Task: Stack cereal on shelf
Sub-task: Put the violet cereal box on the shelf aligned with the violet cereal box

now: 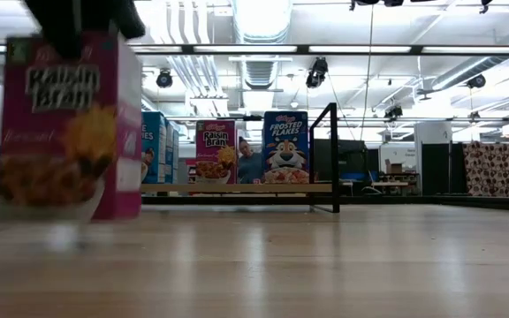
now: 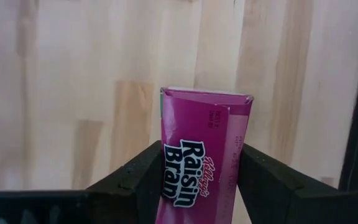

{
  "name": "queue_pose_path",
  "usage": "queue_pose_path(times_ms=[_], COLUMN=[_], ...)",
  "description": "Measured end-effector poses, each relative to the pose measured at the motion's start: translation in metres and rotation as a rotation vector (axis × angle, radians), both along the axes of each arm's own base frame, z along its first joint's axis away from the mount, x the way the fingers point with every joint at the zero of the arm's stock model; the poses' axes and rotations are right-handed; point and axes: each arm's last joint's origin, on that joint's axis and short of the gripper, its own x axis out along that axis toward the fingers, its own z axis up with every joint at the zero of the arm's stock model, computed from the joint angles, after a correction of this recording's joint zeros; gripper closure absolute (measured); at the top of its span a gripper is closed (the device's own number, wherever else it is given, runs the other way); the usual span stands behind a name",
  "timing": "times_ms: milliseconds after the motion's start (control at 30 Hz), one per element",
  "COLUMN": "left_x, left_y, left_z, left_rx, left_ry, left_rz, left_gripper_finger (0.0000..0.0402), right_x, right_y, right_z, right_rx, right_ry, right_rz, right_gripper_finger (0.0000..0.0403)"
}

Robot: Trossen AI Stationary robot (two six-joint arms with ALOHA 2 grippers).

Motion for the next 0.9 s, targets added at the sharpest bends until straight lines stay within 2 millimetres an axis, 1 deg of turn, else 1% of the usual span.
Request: queue_pose_path(times_ms=[200, 300, 433, 567, 733, 900], left_x=[0.007, 0.013, 0.019, 0.025, 0.032, 0.037], left_y=[0.016, 0.029, 0.051, 0.075, 0.108, 0.144], left_z=[0.027, 0.039, 0.049, 0.054, 0.054, 0.055], left_rx=[0.039, 0.060, 0.098, 0.140, 0.185, 0.220], left_ry=[-0.004, -0.011, -0.001, 0.016, 0.030, 0.040], left_rz=[-0.080, -0.121, -0.181, -0.251, -0.329, -0.360], left_gripper_finger=[0.0235, 0.0235, 0.0235, 0.0235, 0.0235, 0.0235], right_x=[0.000, 0.000, -0.001, -0.005, -0.011, -0.017], right_y=[0.000, 0.000, 0.000, -0.001, -0.001, -0.002], right_z=[0.000, -0.002, -0.004, -0.004, -0.002, -0.003], right_rx=[0.009, 0.009, 0.022, 0.045, 0.091, 0.131], right_ry=[0.005, 0.023, 0.044, 0.061, 0.081, 0.113], right_rz=[-0.001, -0.001, -0.004, -0.007, -0.013, -0.020], right_gripper_finger=[0.0177, 0.0177, 0.0177, 0.0177, 0.0177, 0.0177])
